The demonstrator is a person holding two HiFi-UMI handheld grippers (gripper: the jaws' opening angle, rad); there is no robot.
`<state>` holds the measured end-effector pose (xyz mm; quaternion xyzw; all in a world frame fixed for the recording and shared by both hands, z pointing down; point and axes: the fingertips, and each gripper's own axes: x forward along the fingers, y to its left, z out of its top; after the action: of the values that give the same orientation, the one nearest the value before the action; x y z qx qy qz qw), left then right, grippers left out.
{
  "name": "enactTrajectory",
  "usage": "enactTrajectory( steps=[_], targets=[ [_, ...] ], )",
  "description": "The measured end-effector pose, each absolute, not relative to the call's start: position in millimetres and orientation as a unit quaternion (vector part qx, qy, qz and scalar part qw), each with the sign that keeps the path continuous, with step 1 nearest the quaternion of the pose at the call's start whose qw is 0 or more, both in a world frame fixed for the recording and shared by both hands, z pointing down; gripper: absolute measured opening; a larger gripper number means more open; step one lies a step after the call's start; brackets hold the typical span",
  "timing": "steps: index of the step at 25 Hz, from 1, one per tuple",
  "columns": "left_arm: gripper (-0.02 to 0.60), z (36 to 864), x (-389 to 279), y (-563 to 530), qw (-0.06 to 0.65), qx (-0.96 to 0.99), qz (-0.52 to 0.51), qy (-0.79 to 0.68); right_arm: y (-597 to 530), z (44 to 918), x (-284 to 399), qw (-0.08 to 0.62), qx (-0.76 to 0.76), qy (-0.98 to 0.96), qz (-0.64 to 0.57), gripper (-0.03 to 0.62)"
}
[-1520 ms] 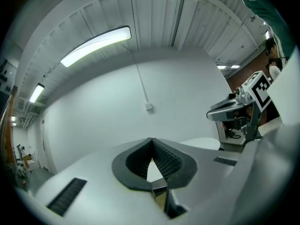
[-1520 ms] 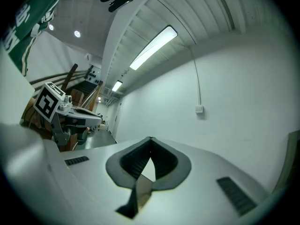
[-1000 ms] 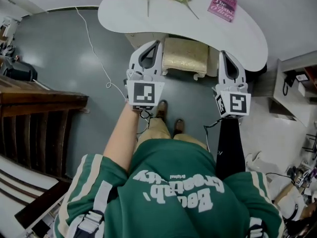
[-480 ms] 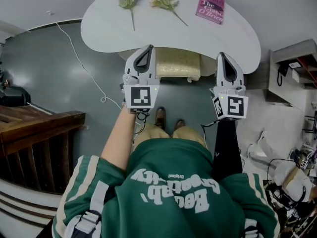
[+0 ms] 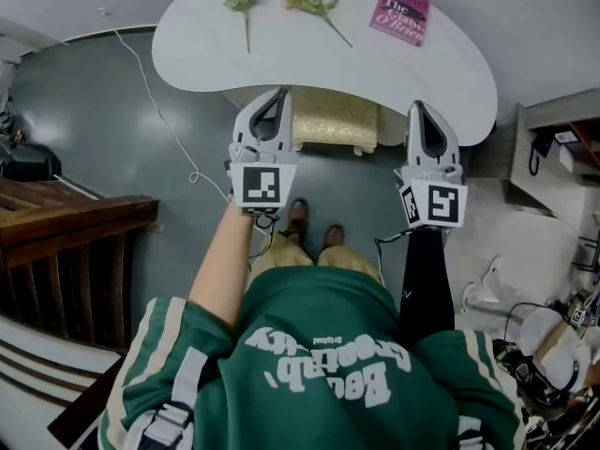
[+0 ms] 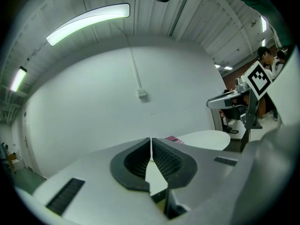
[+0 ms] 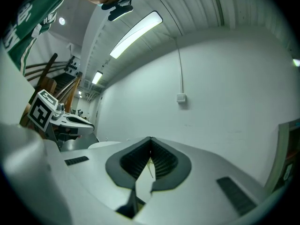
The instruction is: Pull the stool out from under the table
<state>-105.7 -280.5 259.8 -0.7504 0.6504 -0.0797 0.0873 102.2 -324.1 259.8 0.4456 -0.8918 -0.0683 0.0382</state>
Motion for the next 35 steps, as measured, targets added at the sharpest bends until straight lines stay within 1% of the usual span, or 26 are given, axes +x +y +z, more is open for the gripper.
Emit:
enactTrajectory(
  steps=[2,3,4,5,6,7,8,9,10,15,17,20,22,23,24,25,27,30,35],
  targets=[
    [0.015,265,-98,-275,0.086,-0.747,-0.083,0.654,-324,270,110,0.035,0.439,-0.896,-0.062,0.011],
    [0.015,267,-94,-274,0.085,-0.746,-0.082,0.655,-325,274,114,0.033,0.435,-0.898,-0.060,0.021],
    [0.017,268,-89,-273,0.086,-0.746,-0.082,0.656,-325,277,117,0.032,0.432,-0.899,-0.060,0.057],
    [0.019,269,-84,-271,0.087,-0.746,-0.081,0.655,-325,280,120,0.031,0.429,-0.901,-0.060,0.069],
    [0.033,270,-79,-268,0.088,-0.747,-0.080,0.654,-323,283,123,0.031,0.427,-0.902,-0.061,0.079],
    [0.091,271,-75,-265,0.089,-0.751,-0.078,0.650,-321,286,124,0.030,0.424,-0.903,-0.060,0.095],
    [0.176,272,-70,-262,0.092,-0.755,-0.075,0.645,-318,290,126,0.030,0.421,-0.905,-0.057,0.100],
    [0.201,273,-65,-260,0.098,-0.759,-0.072,0.640,-315,295,128,0.030,0.419,-0.906,-0.052,0.103],
    [0.210,274,-62,-258,0.105,-0.761,-0.070,0.636,-312,301,130,0.031,0.417,-0.907,-0.047,0.111],
    [0.238,299,-53,-258,0.108,-0.767,-0.075,0.628,-303,339,137,0.045,0.409,-0.911,-0.022,0.163],
    [0.244,317,-51,-261,0.104,-0.769,-0.083,0.625,-302,363,137,0.063,0.403,-0.913,-0.013,0.197],
    [0.244,349,-58,-267,0.094,-0.769,-0.097,0.625,-305,399,135,0.084,0.400,-0.913,0.001,0.221],
    [0.262,373,-65,-272,0.090,-0.767,-0.106,0.626,-310,426,131,0.106,0.402,-0.909,0.004,0.236],
    [0.270,387,-68,-274,0.085,-0.768,-0.109,0.625,-311,440,131,0.115,0.405,-0.907,0.004,0.253],
    [0.275,402,-71,-275,0.081,-0.770,-0.111,0.623,-312,452,130,0.121,0.409,-0.904,0.003,0.306],
    [0.282,417,-74,-277,0.078,-0.773,-0.113,0.620,-313,465,128,0.125,0.412,-0.903,0.001,0.340],
    [0.293,448,-80,-279,0.071,-0.778,-0.115,0.614,-314,490,122,0.135,0.410,-0.902,-0.001,0.382],
    [0.299,498,-91,-286,0.056,-0.785,-0.113,0.607,-318,533,114,0.153,0.403,-0.902,-0.001,0.405],
    [0.299,585,-95,-299,0.042,-0.796,-0.135,0.588,-325,625,122,0.190,0.396,-0.898,0.002,0.413]
  ],
)
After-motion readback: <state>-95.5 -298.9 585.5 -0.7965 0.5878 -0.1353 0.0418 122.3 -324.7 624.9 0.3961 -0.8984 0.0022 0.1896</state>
